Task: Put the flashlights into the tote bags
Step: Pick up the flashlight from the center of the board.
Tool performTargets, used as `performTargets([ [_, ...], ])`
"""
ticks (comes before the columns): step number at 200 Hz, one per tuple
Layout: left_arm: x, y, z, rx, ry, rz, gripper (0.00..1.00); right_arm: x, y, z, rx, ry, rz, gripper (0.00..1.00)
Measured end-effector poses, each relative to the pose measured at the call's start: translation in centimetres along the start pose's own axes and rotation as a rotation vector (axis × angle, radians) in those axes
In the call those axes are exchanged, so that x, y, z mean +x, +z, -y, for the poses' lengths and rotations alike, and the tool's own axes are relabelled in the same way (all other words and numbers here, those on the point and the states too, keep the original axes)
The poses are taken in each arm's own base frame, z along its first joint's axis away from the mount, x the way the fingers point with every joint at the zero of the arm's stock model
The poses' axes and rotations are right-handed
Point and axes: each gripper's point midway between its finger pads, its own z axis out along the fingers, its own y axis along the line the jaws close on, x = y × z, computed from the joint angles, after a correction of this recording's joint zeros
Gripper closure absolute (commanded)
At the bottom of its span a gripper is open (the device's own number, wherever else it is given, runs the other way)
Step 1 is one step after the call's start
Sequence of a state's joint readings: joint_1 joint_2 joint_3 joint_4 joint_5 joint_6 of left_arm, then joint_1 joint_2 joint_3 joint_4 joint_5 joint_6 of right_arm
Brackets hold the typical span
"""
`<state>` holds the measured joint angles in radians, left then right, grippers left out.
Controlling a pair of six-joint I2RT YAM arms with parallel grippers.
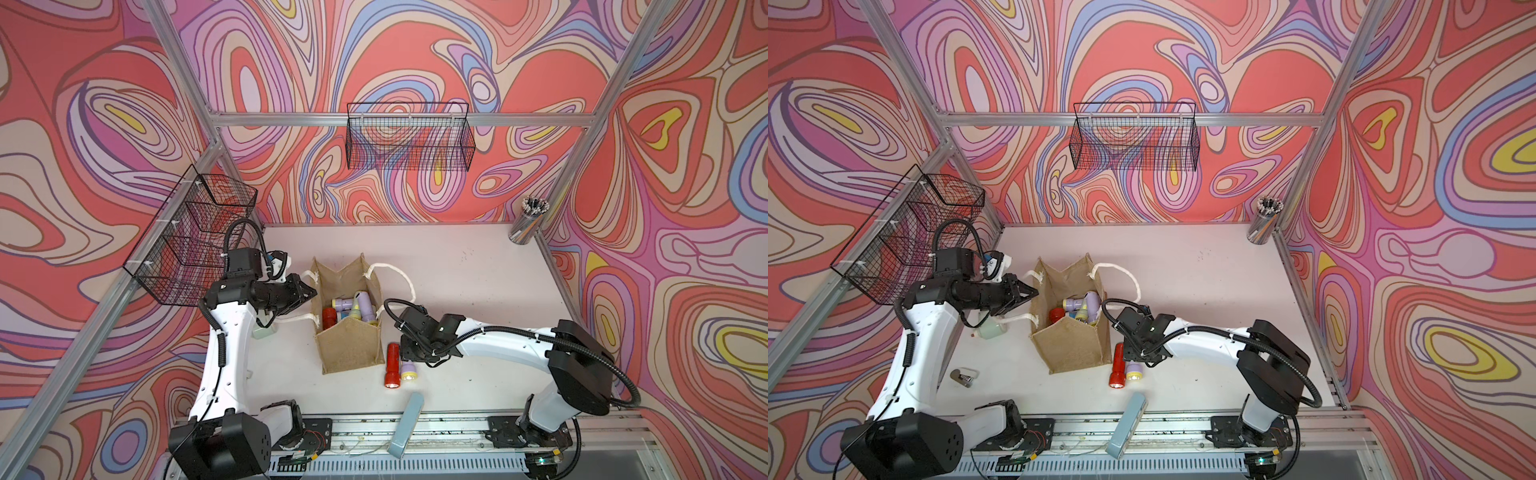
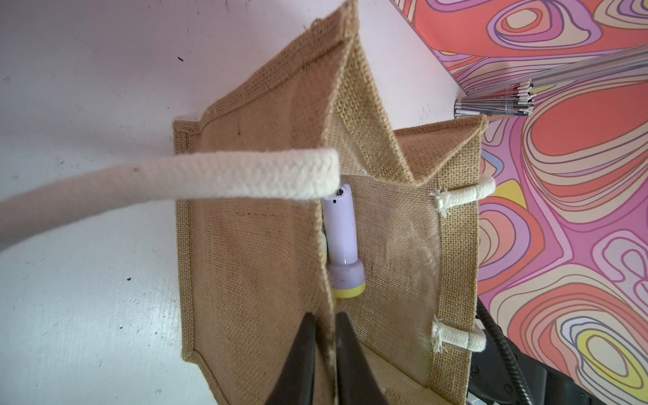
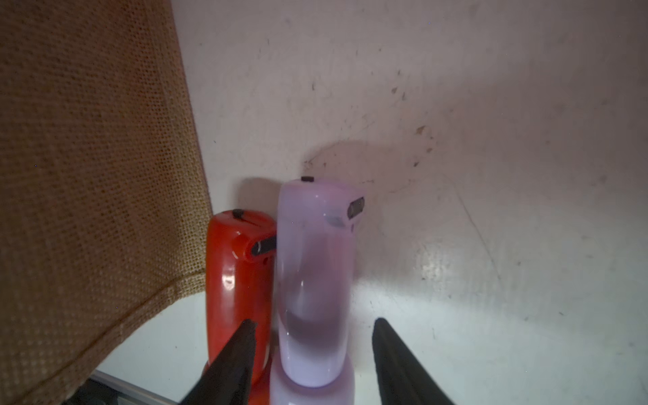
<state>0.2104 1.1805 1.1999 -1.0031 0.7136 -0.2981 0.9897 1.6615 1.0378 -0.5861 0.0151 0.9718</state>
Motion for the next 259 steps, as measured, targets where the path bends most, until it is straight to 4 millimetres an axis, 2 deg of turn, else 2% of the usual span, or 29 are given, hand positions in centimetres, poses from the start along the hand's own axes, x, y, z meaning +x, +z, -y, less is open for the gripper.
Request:
performTargets([
  [35, 0.1, -0.2, 0.1, 0.001, 0.009, 0.002, 0.84, -0.2, 0.7, 0.8, 0.02, 0.024, -0.027, 0.52],
  [64, 0.1, -0.2, 0.1, 0.0, 0.009, 0.003, 0.84, -0.6, 0.9, 1.3, 0.026, 0.043, -0.033, 0.5],
  [101, 0.1, -0.2, 0.1, 0.0, 0.009, 0.003, 0.84, 0.4, 2.4, 2.2, 0.059, 0.047, -0.084, 0.5],
  [145, 0.0, -0.2, 0.0, -0.01, 0.01, 0.008, 0.84, 0.5, 2.6, 2.2, 0.055, 0.033, -0.095, 0.7],
  [183, 0.0, -0.2, -0.1, -0.014, 0.01, 0.008, 0.84, 0.4, 2.4, 2.8, 0.068, 0.039, -0.084, 0.76],
  [197, 0.0, -0.2, -0.1, -0.014, 0.01, 0.008, 0.84, 0.4, 1.9, 4.3, 0.103, 0.053, -0.076, 0.76],
  [223, 0.0, -0.2, -0.1, -0.013, 0.01, 0.008, 0.84, -0.2, 0.0, 8.6, 0.224, 0.102, -0.05, 0.77],
  [241, 0.0, -0.2, -0.1, -0.014, 0.01, 0.008, 0.84, -1.6, -2.8, 10.7, 0.282, 0.134, 0.02, 0.78],
  [259, 0.0, -0.2, -0.1, -0.013, 0.01, 0.008, 0.84, -3.7, -6.9, 12.3, 0.322, 0.165, 0.124, 0.79],
])
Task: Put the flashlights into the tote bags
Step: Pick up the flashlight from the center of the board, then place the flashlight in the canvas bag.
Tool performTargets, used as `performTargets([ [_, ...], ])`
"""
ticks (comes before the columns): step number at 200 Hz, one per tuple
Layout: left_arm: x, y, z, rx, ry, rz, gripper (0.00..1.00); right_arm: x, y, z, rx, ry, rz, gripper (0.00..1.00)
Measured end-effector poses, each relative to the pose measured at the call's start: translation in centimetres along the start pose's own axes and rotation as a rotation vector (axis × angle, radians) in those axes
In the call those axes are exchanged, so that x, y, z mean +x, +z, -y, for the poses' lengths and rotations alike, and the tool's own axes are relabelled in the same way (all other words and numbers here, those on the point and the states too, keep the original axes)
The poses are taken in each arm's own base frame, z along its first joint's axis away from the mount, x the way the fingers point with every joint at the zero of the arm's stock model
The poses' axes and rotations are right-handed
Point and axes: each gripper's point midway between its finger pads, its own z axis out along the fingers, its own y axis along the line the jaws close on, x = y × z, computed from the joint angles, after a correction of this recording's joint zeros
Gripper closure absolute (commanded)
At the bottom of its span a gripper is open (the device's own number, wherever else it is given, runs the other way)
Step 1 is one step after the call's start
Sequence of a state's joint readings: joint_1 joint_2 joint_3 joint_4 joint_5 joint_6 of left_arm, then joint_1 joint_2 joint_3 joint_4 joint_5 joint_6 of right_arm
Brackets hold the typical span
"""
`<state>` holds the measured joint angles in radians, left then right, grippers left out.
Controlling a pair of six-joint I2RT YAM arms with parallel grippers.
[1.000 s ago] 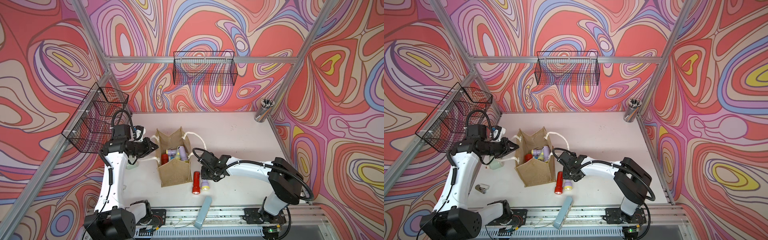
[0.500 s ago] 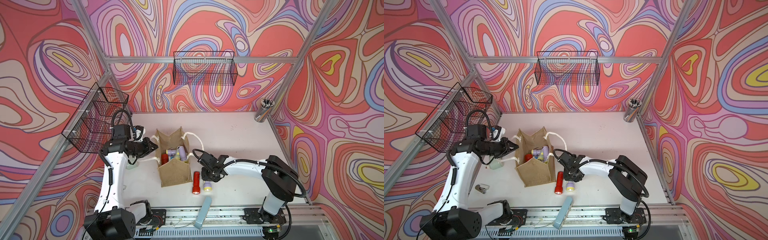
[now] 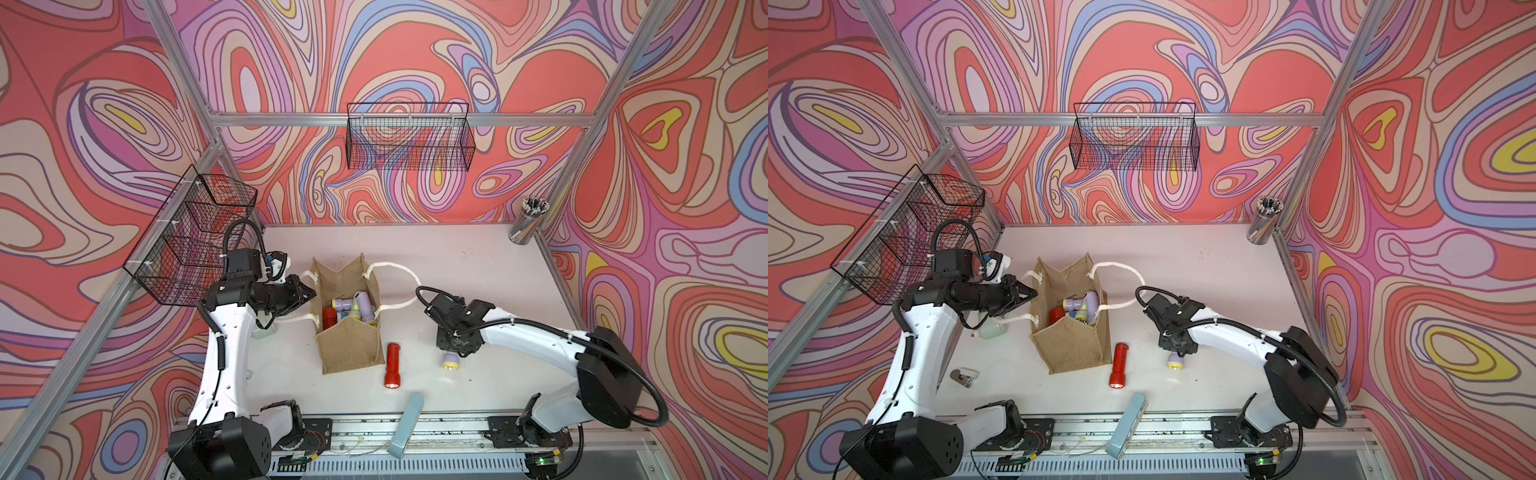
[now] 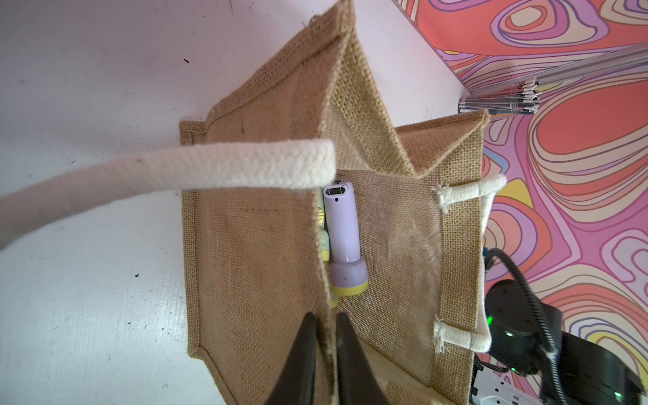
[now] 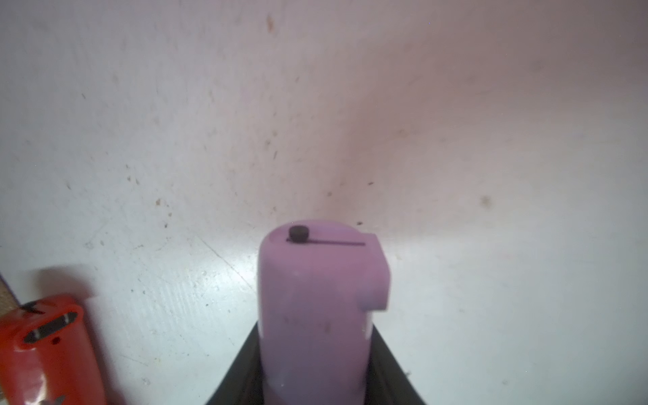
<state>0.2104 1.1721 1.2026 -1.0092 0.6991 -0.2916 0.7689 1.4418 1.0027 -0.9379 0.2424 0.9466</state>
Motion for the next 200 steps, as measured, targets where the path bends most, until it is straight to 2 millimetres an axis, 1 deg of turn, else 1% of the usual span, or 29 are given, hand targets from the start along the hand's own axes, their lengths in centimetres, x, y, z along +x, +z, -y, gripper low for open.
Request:
performTargets([
  [11, 0.0, 0.0, 0.0, 0.001, 0.0, 0.0, 0.84, -2.1, -2.3, 1.1, 0.013, 0.027, 0.075, 0.8],
  [24, 0.0, 0.0, 0.1, 0.006, 0.0, -0.001, 0.84, -5.1, -5.7, 1.9, 0.016, 0.055, 0.18, 0.84],
  [33, 0.0, 0.0, 0.2, 0.01, 0.001, -0.002, 0.84, -7.0, -8.1, 1.9, 0.004, 0.064, 0.249, 0.85],
  [46, 0.0, 0.0, 0.3, 0.019, 0.002, -0.003, 0.84, -9.8, -12.0, 0.9, -0.046, 0.067, 0.342, 0.87],
  [61, 0.0, 0.0, 0.5, 0.03, 0.003, -0.004, 0.84, -12.8, -16.5, -1.4, -0.148, 0.061, 0.441, 0.87],
  [73, 0.0, 0.0, 0.6, 0.036, 0.002, -0.003, 0.84, -14.6, -19.4, -3.6, -0.229, 0.043, 0.508, 0.87],
  [85, 0.0, 0.0, 0.7, 0.039, 0.002, -0.002, 0.84, -15.6, -21.3, -6.2, -0.298, 0.005, 0.549, 0.88],
  [98, 0.0, 0.0, 0.8, 0.042, 0.0, -0.002, 0.84, -16.4, -22.5, -10.0, -0.375, -0.055, 0.569, 0.88],
  [107, 0.0, -0.1, 0.8, 0.043, 0.001, -0.001, 0.84, -16.6, -22.7, -13.0, -0.429, -0.101, 0.573, 0.88],
  [113, 0.0, -0.1, 0.8, 0.043, 0.003, 0.0, 0.84, -16.5, -22.5, -14.8, -0.457, -0.131, 0.568, 0.88],
  [116, 0.0, -0.1, 0.8, 0.043, 0.003, 0.001, 0.84, -16.4, -22.3, -16.1, -0.478, -0.152, 0.561, 0.88],
  [119, 0.0, -0.1, 0.8, 0.043, 0.004, 0.002, 0.84, -16.4, -22.1, -16.7, -0.486, -0.162, 0.558, 0.88],
  [123, 0.0, -0.2, 0.8, 0.042, 0.004, 0.002, 0.84, -16.0, -21.7, -18.3, -0.51, -0.19, 0.545, 0.88],
  [133, 0.0, -0.2, 0.7, 0.033, 0.005, 0.006, 0.84, -15.4, -20.6, -21.1, -0.547, -0.241, 0.519, 0.88],
  [136, 0.0, -0.2, 0.6, 0.029, 0.005, 0.008, 0.84, -14.9, -20.0, -22.2, -0.562, -0.263, 0.502, 0.88],
  [154, -0.1, -0.3, 0.3, 0.007, 0.008, 0.018, 0.85, -12.9, -17.3, -26.8, -0.621, -0.349, 0.428, 0.88],
  [163, -0.1, -0.4, 0.2, -0.001, 0.009, 0.02, 0.85, -11.7, -15.9, -28.6, -0.645, -0.384, 0.388, 0.88],
  [176, 0.0, -0.4, 0.1, -0.009, 0.012, 0.021, 0.85, -9.9, -14.2, -30.6, -0.676, -0.427, 0.33, 0.88],
  [187, 0.0, -0.4, 0.0, -0.015, 0.013, 0.021, 0.86, -8.4, -13.2, -31.8, -0.704, -0.455, 0.288, 0.88],
  [200, 0.0, -0.3, -0.2, -0.019, 0.011, 0.02, 0.88, -7.0, -12.7, -32.9, -0.736, -0.48, 0.25, 0.88],
])
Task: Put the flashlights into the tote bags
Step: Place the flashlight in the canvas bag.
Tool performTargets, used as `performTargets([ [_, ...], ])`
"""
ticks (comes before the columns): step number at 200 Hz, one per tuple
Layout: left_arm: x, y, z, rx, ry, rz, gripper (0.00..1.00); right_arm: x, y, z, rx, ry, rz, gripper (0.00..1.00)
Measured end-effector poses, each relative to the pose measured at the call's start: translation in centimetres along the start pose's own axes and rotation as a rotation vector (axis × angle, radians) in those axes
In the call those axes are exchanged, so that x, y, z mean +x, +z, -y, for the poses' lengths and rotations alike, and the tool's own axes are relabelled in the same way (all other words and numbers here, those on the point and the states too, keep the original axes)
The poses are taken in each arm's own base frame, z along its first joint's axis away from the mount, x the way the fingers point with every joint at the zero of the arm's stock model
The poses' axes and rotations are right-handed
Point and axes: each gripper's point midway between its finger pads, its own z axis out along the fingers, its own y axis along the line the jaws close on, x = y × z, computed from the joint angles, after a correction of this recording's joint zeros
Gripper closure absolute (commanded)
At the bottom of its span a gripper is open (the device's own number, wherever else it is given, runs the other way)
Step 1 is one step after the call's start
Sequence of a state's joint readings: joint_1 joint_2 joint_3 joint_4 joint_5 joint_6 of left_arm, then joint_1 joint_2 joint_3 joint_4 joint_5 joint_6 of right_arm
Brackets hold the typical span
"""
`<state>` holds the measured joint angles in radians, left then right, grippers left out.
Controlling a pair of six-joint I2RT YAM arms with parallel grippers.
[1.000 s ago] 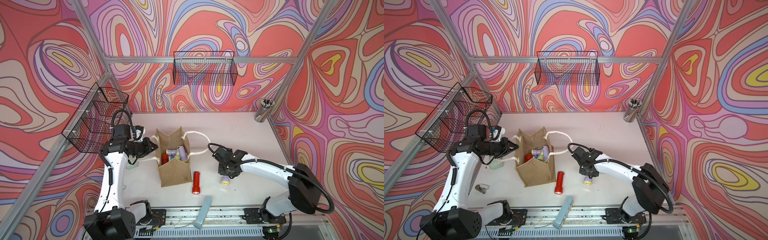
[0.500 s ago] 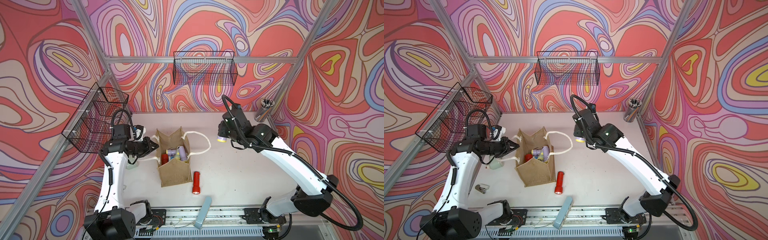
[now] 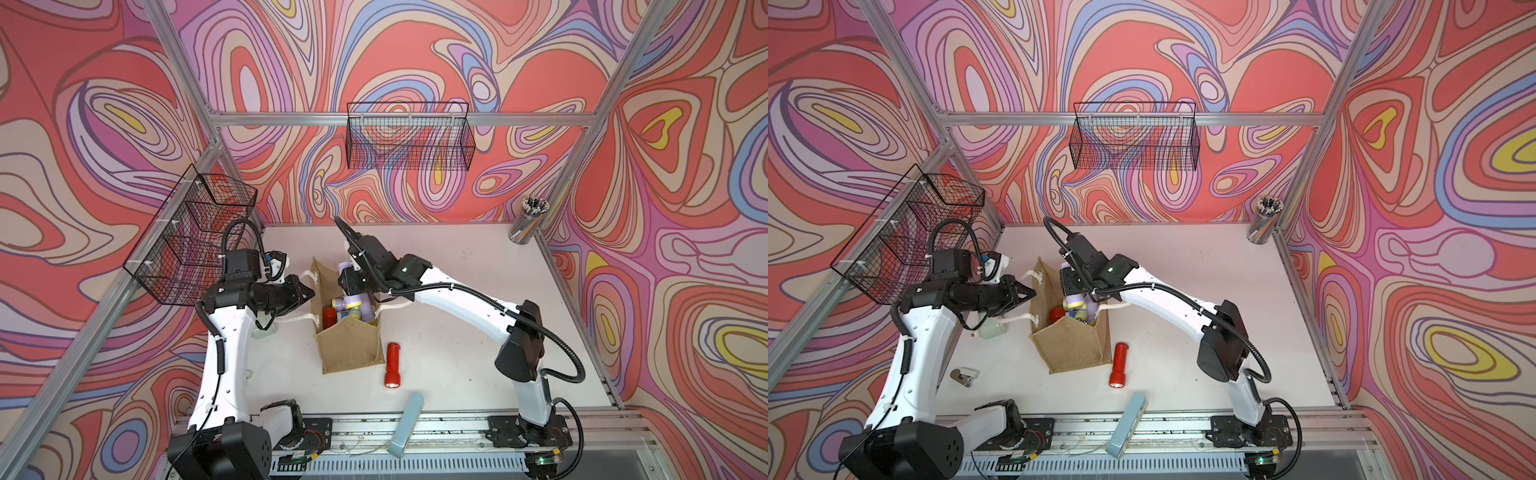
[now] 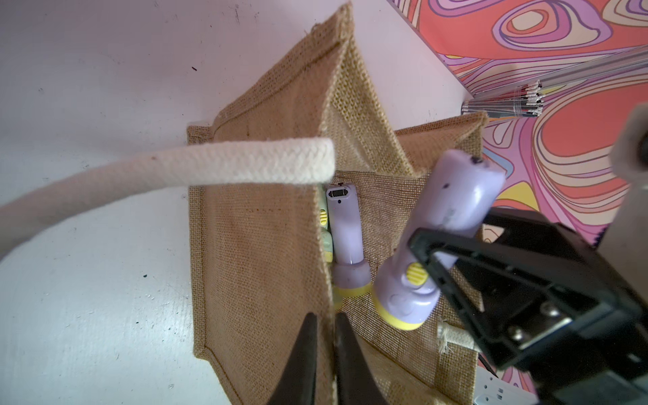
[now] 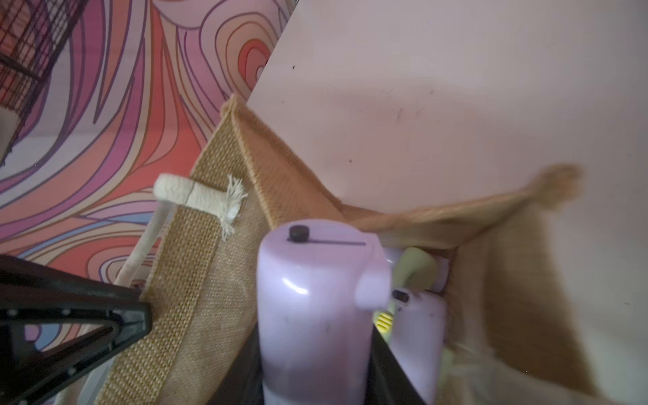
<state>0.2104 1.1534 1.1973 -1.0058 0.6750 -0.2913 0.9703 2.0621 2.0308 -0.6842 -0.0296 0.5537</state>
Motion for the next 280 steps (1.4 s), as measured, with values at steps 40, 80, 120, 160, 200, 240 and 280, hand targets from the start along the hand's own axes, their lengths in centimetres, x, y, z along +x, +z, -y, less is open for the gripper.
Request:
performTargets([
  [40, 0.1, 0.1, -0.2, -0.006, -0.003, -0.002, 0.92, 1.6, 1.3, -1.6, -0.084, 0.009, -0.047, 0.89],
  [80, 0.0, 0.1, -0.2, -0.007, -0.003, -0.001, 0.95, 4.6, 4.3, 0.3, -0.041, 0.038, -0.129, 0.89],
  [120, 0.0, 0.1, -0.2, -0.007, -0.003, 0.0, 0.95, 6.9, 6.6, 2.6, 0.049, 0.044, -0.188, 0.86],
  [160, 0.0, 0.1, -0.2, -0.008, -0.003, 0.0, 0.95, 7.2, 6.8, 3.0, 0.082, 0.044, -0.202, 0.57],
  [200, 0.0, 0.2, -0.3, -0.008, -0.006, -0.004, 0.95, 6.8, 6.1, 2.9, 0.092, 0.033, -0.19, 0.4],
  [240, 0.0, 0.4, -0.4, -0.008, -0.005, -0.006, 0.95, 3.3, 1.3, 0.4, 0.008, 0.018, -0.094, 0.36],
  [280, 0.0, 0.5, -0.3, -0.006, -0.001, -0.007, 0.95, -1.3, -7.0, -2.1, -0.075, 0.003, 0.072, 0.36],
])
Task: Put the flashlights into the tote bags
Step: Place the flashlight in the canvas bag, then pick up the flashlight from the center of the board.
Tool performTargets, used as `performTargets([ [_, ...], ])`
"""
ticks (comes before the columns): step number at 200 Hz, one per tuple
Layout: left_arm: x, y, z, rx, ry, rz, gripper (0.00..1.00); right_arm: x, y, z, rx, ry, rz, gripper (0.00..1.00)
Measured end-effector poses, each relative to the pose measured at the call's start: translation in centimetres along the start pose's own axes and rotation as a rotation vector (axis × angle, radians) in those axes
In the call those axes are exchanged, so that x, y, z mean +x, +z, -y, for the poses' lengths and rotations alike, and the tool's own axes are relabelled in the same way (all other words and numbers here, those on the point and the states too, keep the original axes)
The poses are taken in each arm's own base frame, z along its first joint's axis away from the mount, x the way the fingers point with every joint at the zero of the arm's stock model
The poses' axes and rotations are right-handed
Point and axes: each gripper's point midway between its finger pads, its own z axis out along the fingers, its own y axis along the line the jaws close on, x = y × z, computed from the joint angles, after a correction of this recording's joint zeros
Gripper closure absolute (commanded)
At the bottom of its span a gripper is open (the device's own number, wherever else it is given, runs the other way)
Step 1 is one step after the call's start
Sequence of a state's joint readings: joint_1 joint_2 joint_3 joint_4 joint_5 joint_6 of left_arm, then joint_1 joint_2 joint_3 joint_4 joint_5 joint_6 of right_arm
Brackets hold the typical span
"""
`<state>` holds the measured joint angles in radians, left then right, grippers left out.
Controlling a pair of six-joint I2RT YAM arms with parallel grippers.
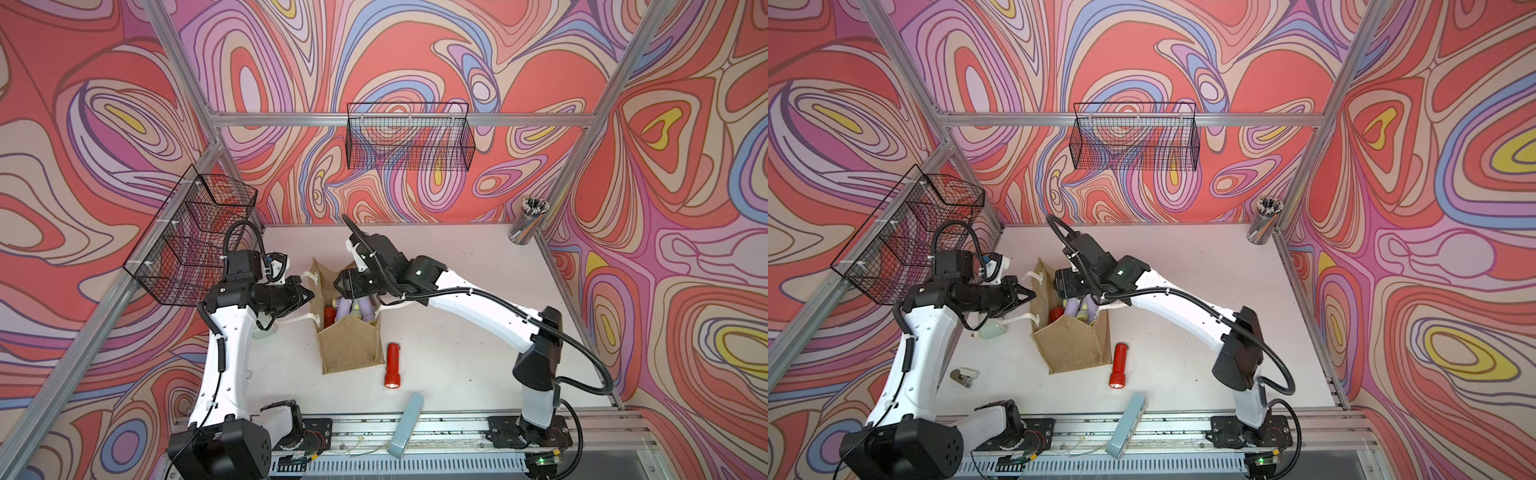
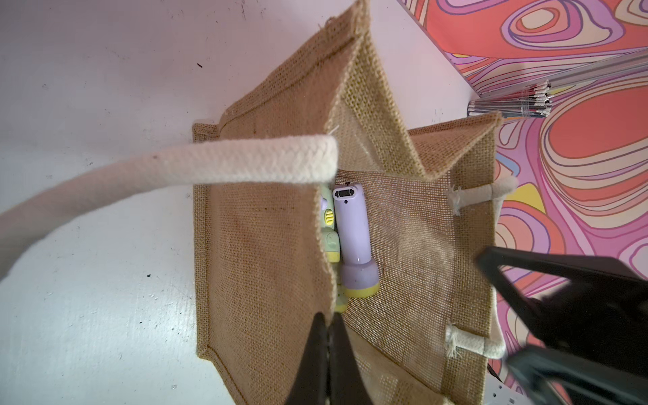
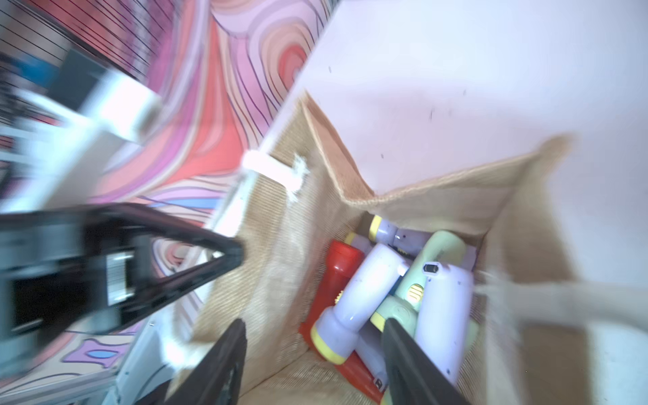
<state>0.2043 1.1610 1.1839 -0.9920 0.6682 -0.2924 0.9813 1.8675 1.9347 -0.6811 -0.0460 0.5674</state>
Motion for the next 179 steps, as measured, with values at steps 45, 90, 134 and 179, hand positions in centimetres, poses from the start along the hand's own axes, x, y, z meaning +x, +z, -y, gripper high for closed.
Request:
performTargets([
  [45, 0.0, 0.0, 0.0, -0.003, 0.002, 0.001, 0.95, 1.3, -7.9, 1.7, 0.036, 0.05, 0.061, 0.38],
  [90, 0.0, 0.1, 0.0, -0.002, 0.004, -0.002, 0.94, 6.4, -12.8, 7.5, 0.195, 0.186, 0.077, 0.39],
  [134, 0.1, 0.1, 0.1, -0.001, 0.007, -0.005, 0.93, 13.8, -12.9, 13.3, 0.351, 0.354, 0.003, 0.38],
  [179, 0.1, 0.2, 0.1, -0.001, 0.008, -0.006, 0.93, 22.4, -7.8, 17.5, 0.463, 0.451, -0.202, 0.31],
])
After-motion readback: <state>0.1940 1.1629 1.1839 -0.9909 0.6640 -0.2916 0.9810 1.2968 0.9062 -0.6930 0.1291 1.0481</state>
